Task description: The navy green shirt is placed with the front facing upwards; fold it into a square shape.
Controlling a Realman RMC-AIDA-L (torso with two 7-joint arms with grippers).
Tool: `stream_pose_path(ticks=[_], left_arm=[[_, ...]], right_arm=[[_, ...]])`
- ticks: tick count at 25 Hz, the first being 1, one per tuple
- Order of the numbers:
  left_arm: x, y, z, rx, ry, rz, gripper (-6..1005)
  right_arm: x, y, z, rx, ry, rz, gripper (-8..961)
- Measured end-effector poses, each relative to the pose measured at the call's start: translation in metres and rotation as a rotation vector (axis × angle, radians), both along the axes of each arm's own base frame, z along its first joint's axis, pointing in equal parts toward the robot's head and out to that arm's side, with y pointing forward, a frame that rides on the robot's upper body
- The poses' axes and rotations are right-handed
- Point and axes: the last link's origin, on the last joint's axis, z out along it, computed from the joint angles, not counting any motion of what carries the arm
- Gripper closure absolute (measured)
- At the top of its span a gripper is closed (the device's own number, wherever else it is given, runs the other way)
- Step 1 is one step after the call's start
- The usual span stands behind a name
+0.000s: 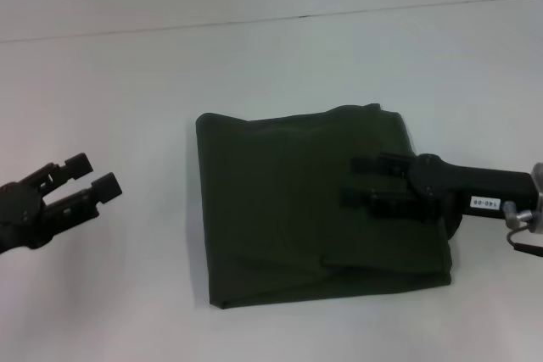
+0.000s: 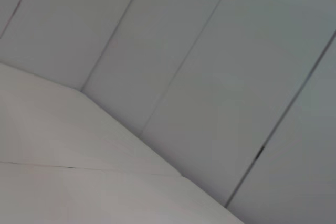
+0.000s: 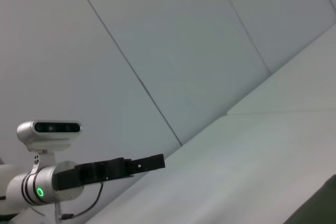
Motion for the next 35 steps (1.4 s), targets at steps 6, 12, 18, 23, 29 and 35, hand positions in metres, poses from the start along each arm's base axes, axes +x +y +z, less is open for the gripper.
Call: stream_pose_path(ticks=[6, 12, 18, 23, 29, 35], left_arm=[[0.002, -0.011, -0.002, -0.016, -0.023, -0.033, 82], [0.003, -0.021, -0.006, -0.056, -0.024, -0.069, 82], [0.005, -0.025, -0.009, -0.064, -0.029, -0.083, 82], [0.005, -0.026, -0.009, -0.063, -0.030, -0.092, 82], [0.004, -0.026, -0.008, -0.057, -0.026, -0.090, 82], [0.003, -0.026, -0.009, -0.048, -0.021, -0.091, 82]], right_arm=[[0.003, -0.008, 0.001, 0.009, -0.018, 0.055, 42], [0.008, -0.012, -0.003, 0.007, -0.076, 0.098, 38], [0.009, -0.014, -0.012, 0.005, -0.109, 0.121, 41], [0.007, -0.015, -0.015, -0.014, -0.110, 0.138, 54], [0.005, -0.014, -0.017, -0.017, -0.112, 0.143, 54], [0.005, -0.012, -0.016, -0.005, -0.116, 0.142, 54]])
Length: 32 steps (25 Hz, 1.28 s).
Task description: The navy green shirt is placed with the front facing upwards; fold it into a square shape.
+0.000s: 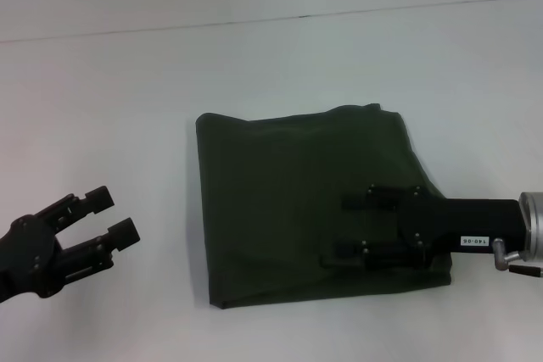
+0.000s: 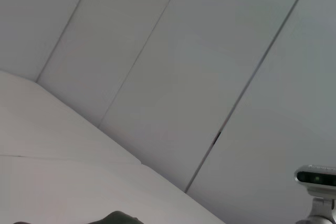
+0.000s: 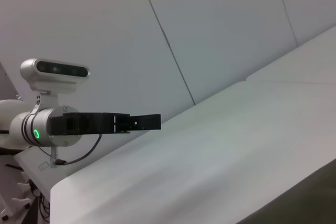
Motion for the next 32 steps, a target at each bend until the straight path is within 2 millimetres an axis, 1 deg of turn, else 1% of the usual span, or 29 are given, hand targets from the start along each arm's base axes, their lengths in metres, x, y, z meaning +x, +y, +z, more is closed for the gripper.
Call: stream_pose_path(ticks=[15, 32], left_arm=[[-0.001, -0.001, -0.004, -0.015, 0.009, -0.003, 82], [0.001, 0.003, -0.002, 0.004, 0.005, -0.009, 82]], right_arm=[[-0.002, 0.004, 0.000, 0.012, 0.000, 0.002, 53], [-0.007, 0.012, -0.001, 0.024, 0.006, -0.006, 53]])
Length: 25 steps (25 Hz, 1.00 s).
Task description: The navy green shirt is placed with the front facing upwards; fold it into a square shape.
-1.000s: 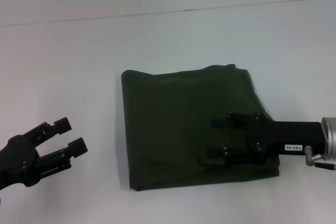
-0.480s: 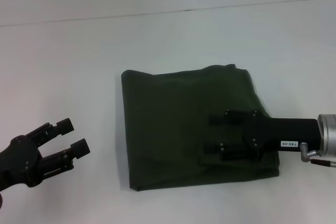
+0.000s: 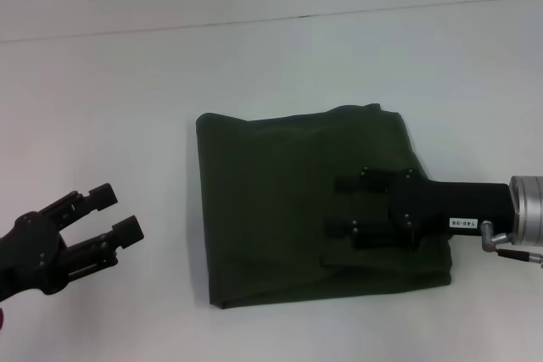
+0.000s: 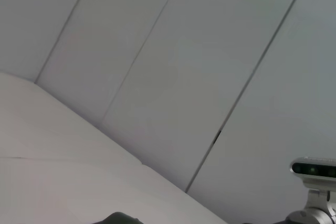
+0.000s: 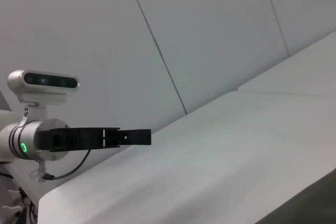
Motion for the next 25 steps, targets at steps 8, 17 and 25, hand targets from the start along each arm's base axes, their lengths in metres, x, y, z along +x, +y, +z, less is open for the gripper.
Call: stream_pose_path(ticks=[8, 17, 25], left_arm=[[0.0019, 0.0006, -0.0028, -0.007, -0.008, -0.002, 82], [0.0020, 0.0005, -0.0033, -0.008, -0.009, -0.001, 82], [0.0018, 0.0000, -0.0037, -0.010, -0.010, 0.001, 82]], right_arm=[[-0.0013, 0.0006, -0.0007, 0.000, 0.003, 0.002, 53], [-0.0015, 0.0008, -0.0006, 0.000, 0.003, 0.003, 53], [-0.0027, 0.0013, -0.0015, -0.001, 0.004, 0.005, 53]])
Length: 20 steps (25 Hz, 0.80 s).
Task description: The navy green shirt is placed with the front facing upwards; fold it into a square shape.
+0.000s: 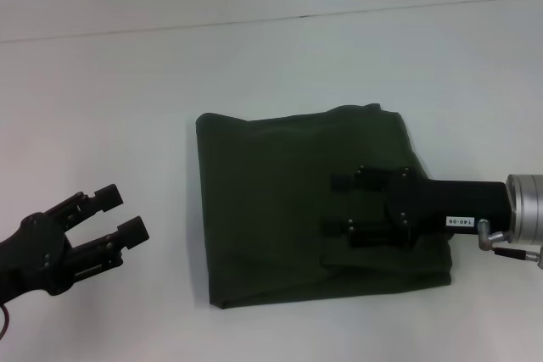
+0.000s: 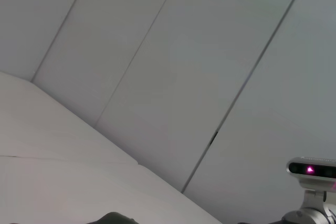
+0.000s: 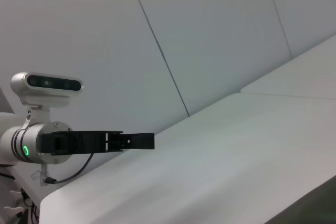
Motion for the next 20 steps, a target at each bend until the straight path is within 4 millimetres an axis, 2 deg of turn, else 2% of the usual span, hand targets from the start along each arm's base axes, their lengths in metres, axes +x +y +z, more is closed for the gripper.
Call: stream_pose_path(ticks=[20], left_arm=[[0.0000, 0.0002, -0.0001, 0.000, 0.001, 0.000, 82]], right_arm=[[-0.0014, -0.0001, -0.0021, -0.002, 0.004, 0.000, 54]])
